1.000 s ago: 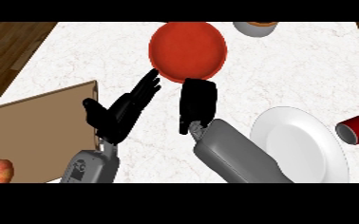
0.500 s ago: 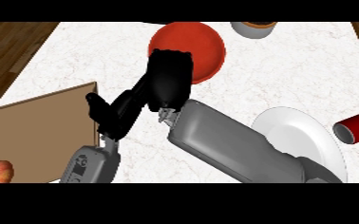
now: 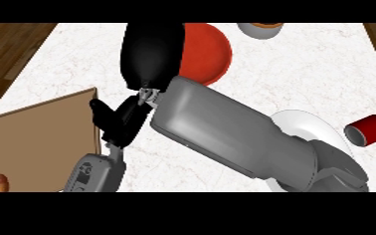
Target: Pick the cupcake from the plate and place it in the bowl
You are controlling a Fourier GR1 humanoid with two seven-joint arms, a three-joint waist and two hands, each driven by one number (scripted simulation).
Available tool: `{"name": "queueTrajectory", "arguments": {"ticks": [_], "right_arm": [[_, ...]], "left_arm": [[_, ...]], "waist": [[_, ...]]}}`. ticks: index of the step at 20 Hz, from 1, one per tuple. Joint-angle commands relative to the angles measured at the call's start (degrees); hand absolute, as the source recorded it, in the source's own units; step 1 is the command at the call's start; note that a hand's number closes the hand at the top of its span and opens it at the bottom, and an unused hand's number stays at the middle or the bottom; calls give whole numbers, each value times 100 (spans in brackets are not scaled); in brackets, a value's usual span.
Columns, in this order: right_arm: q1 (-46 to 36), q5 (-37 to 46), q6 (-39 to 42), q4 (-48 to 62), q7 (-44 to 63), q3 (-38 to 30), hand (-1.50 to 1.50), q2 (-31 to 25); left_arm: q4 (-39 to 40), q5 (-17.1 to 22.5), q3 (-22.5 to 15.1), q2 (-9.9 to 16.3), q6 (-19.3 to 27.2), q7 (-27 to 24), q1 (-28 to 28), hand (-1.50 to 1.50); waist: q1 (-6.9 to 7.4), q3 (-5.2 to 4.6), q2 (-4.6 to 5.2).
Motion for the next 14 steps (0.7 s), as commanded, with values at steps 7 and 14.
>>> {"name": "queueTrajectory", "arguments": {"ticks": [7,14], "right_arm": [[-608,-136,-1051,1163,987,-256,150,100],[-970,-155,-1513,2235,365,-551,150,101]], "left_arm": [[-96,-59,-60,-40,175,-20,36,0],[-295,20,70,37,115,84,65,0]], "waist": [[-215,16,67],[-227,19,90]]}}
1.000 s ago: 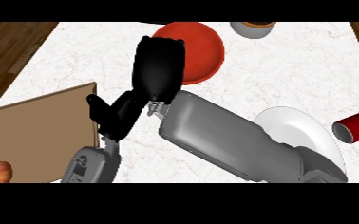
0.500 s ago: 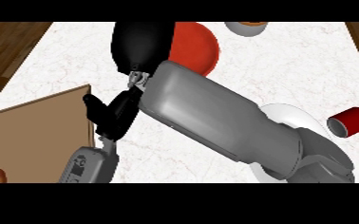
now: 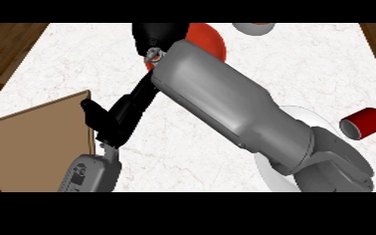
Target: Pick the cupcake from the plate and place it in the bowl
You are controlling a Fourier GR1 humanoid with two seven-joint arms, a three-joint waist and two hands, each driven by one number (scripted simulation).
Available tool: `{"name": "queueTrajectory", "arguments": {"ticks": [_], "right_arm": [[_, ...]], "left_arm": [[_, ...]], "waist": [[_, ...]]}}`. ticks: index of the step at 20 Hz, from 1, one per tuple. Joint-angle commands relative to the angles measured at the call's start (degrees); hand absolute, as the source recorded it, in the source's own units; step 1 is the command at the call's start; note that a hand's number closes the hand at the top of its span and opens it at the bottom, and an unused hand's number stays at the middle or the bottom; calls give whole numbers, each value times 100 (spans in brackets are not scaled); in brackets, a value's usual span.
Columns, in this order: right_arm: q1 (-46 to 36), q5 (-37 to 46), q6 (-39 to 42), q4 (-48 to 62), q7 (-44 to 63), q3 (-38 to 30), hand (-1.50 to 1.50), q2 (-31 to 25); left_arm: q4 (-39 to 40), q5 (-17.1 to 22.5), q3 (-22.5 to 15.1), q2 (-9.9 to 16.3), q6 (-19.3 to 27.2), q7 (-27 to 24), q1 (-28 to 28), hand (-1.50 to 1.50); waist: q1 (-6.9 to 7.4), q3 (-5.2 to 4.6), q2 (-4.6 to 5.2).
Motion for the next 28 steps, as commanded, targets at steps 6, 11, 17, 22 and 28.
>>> {"name": "queueTrajectory", "arguments": {"ticks": [6,11,17,22,28], "right_arm": [[-66,164,-1094,1822,-9,-240,150,74],[248,-92,-948,2511,-393,-299,150,75],[212,-556,-1647,3061,-561,-1184,-150,75],[609,-750,-2812,2876,-1409,-1433,-150,76],[739,-841,-5033,1987,-2132,-1812,-150,76]], "left_arm": [[-150,10,4,-19,52,-1,-20,0],[-63,-16,3,54,-60,-129,28,0],[-124,-9,-13,14,-49,-217,179,0],[-32,-44,12,-57,75,-79,31,0],[-100,-45,61,-13,82,-96,46,0]], "waist": [[-19,4,94],[15,4,128],[9,17,143],[-64,26,140],[-152,46,92]]}}
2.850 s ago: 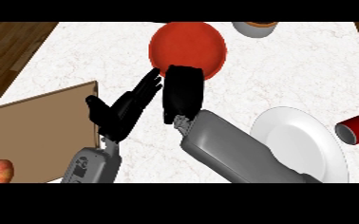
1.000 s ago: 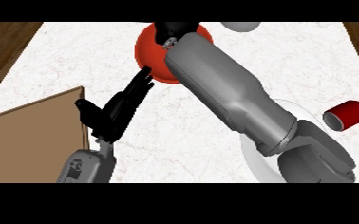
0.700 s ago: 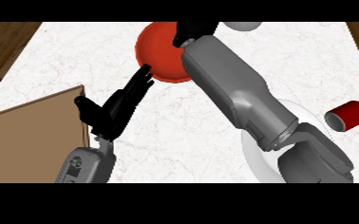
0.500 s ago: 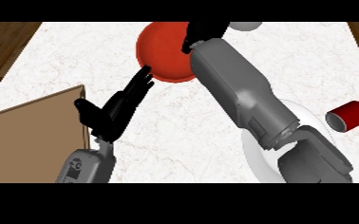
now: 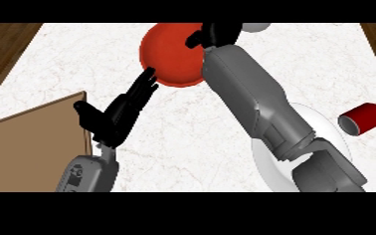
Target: Pick the cupcake from the plate and place it in the bowl
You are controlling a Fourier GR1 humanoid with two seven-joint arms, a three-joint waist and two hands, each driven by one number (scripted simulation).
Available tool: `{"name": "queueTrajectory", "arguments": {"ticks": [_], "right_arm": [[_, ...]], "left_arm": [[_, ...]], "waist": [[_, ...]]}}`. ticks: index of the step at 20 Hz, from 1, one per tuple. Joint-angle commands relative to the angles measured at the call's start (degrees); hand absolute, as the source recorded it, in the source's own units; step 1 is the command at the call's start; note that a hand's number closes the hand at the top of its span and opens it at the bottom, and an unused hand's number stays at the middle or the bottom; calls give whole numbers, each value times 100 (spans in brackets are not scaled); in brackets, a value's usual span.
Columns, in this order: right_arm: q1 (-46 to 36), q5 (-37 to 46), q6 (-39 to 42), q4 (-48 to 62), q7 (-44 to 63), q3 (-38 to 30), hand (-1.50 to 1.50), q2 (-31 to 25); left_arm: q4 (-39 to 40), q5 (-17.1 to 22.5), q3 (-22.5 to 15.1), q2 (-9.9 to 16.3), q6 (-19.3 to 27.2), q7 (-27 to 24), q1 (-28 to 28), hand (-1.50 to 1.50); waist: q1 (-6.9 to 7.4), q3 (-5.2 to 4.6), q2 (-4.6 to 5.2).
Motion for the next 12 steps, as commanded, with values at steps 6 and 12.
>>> {"name": "queueTrajectory", "arguments": {"ticks": [6,12], "right_arm": [[640,-521,-2527,-1696,-908,285,-150,25],[1634,-553,-3407,-3227,-644,1833,-150,24]], "left_arm": [[-64,150,67,80,-135,43,212,0],[223,85,164,14,7,29,80,0]], "waist": [[-1,-8,-150],[-315,-16,-254]]}}
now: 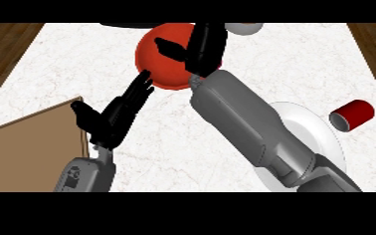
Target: Pick the cupcake from the plate and place it in the bowl
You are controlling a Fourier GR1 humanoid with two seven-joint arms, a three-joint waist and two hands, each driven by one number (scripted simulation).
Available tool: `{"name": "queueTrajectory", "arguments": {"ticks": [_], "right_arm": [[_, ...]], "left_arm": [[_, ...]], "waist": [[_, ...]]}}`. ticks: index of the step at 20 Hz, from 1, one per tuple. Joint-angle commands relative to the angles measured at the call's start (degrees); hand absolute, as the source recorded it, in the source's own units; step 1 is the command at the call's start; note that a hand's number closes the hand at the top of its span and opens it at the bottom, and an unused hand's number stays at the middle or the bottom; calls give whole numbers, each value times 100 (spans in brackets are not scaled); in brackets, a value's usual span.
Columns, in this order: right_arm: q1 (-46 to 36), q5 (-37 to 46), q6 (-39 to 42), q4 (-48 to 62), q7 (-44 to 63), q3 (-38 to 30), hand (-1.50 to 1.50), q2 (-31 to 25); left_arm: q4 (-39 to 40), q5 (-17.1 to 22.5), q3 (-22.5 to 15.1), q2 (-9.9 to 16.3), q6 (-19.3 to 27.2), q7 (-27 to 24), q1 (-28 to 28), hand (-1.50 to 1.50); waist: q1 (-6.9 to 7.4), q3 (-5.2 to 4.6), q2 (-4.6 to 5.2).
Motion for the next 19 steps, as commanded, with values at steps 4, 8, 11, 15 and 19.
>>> {"name": "queueTrajectory", "arguments": {"ticks": [4,8,11,15,19], "right_arm": [[1037,538,-1376,-1438,680,1619,-150,40],[1741,1071,-1382,-1963,830,2244,150,40],[2405,1386,-1447,-2312,830,2708,150,40],[3568,1712,-1628,-2722,759,3306,150,41],[4601,1889,-1632,-2958,775,4063,150,41]], "left_arm": [[-42,-43,144,107,95,-44,255,0],[-122,-113,50,82,90,-153,439,0],[-38,28,135,65,47,-64,331,0],[-37,-42,127,27,160,-102,524,0],[-162,-24,175,177,55,-76,449,0]], "waist": [[-247,-13,-155],[-357,-17,-222],[-448,-18,-229],[-542,-10,-247],[-444,-6,-200]]}}
